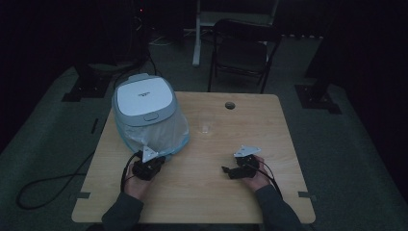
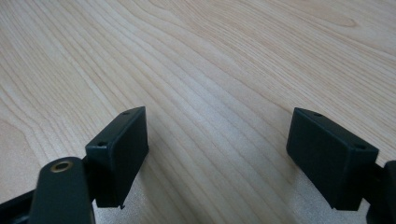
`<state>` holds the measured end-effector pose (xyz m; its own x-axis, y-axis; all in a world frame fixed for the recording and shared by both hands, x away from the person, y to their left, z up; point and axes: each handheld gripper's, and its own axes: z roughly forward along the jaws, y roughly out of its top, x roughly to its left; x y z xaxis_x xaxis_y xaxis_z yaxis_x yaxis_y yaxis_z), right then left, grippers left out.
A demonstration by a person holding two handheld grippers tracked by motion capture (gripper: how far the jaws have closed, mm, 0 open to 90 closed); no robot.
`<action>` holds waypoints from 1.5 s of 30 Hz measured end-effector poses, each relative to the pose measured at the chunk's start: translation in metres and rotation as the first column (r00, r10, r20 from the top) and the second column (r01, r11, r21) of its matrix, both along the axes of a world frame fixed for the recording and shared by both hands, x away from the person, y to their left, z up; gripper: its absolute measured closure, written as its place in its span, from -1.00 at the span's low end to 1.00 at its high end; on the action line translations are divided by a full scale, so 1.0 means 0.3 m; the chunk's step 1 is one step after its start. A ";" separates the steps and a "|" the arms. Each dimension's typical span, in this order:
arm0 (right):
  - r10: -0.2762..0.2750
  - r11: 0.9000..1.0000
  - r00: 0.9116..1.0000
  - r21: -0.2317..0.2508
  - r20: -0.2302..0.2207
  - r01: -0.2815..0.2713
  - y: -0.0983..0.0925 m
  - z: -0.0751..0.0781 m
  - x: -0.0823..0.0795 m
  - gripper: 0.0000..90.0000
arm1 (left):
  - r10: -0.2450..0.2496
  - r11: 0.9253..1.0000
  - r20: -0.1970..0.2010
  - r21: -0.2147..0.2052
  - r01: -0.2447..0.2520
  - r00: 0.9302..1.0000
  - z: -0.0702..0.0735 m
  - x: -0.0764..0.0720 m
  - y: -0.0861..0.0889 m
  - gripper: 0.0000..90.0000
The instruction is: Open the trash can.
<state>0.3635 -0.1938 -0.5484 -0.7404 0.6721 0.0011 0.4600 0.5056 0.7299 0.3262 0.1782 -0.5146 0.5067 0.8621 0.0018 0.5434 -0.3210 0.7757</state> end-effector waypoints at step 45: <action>-0.001 1.000 1.000 0.000 0.000 0.001 0.000 0.000 0.000 -0.55 | 0.035 0.999 0.038 0.020 -0.036 0.999 -0.051 0.022 -0.009 1.00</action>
<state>0.3634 -0.1937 -0.5485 -0.7397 0.6730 0.0012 0.4604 0.5048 0.7302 0.3329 0.1755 -0.5300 0.4751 0.8791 0.0386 0.5249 -0.3183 0.7894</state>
